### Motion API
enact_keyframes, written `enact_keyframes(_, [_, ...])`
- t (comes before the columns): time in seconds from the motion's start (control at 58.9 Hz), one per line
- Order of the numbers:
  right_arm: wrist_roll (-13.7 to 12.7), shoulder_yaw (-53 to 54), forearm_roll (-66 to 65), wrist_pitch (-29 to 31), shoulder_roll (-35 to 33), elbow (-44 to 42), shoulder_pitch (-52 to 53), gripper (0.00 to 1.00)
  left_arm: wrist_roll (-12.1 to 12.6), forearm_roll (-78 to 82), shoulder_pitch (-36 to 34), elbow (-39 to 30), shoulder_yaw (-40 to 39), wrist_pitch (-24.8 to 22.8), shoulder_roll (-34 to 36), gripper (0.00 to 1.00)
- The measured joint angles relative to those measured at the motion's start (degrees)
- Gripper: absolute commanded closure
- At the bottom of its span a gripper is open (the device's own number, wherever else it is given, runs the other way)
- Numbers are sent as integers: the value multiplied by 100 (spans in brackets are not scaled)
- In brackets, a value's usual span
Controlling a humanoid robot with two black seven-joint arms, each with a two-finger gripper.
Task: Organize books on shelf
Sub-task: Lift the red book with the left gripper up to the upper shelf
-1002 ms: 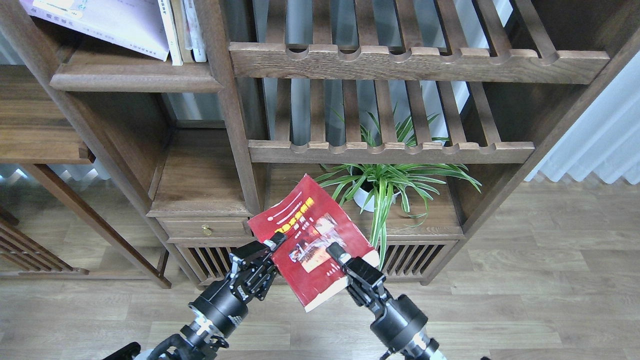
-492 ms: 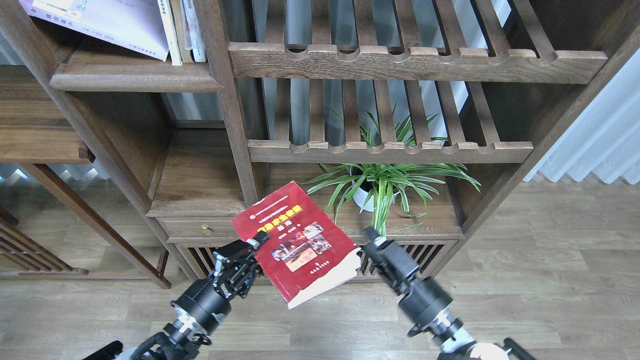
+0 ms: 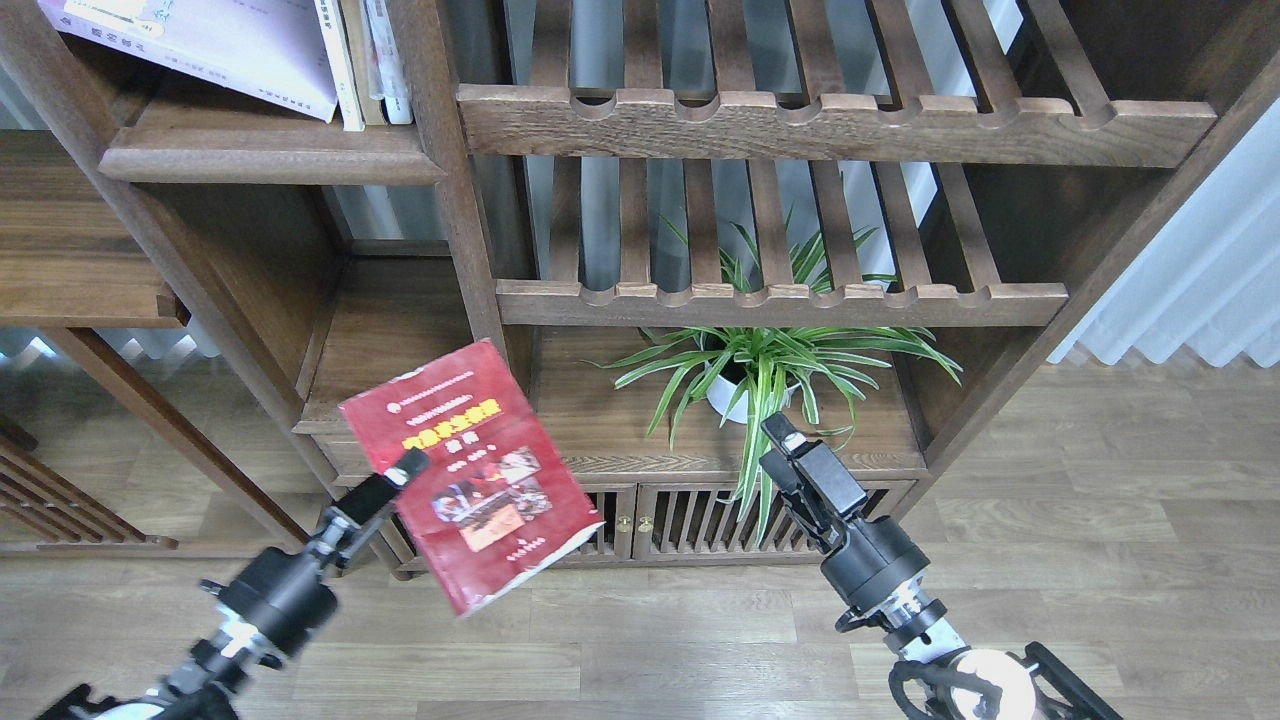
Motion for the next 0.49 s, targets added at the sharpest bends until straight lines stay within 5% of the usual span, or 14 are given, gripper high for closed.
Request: enact_keyframes(0.492, [11, -3, -12, 0, 117, -21, 151, 3, 3, 200, -181, -11, -1404, 0, 87, 96])
